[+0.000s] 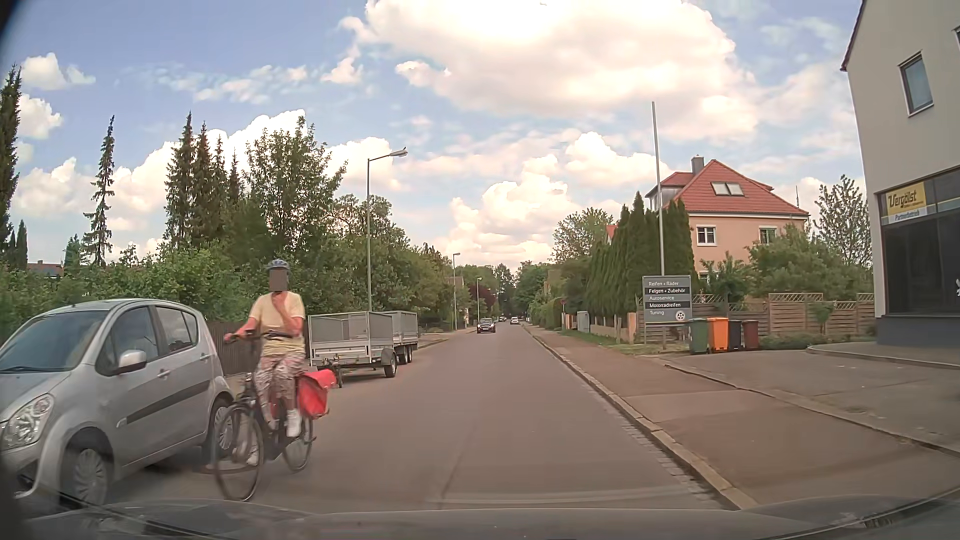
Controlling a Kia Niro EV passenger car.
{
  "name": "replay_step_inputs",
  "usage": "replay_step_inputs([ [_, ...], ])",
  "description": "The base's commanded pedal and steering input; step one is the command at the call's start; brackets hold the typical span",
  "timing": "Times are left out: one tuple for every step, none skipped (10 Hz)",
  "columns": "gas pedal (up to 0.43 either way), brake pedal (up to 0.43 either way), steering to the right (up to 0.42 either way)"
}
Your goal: Follow the waypoints while adhering to traffic rules and regulations
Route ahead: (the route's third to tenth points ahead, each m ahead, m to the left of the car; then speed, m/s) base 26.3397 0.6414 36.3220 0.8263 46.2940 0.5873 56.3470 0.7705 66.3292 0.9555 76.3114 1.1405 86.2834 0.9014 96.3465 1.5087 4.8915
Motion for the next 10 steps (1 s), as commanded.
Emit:
replay_step_inputs([
  [0.118, 0.018, -0.007],
  [0.118, 0.018, -0.007],
  [0.118, 0.018, -0.007],
  [0.138, 0.024, -0.007],
  [0.177, 0.018, -0.008],
  [0.177, 0.018, -0.008],
  [0.177, 0.018, -0.008],
  [0.177, 0.018, -0.008],
  [0.177, 0.018, -0.008],
  [0.177, 0.018, -0.006],
])
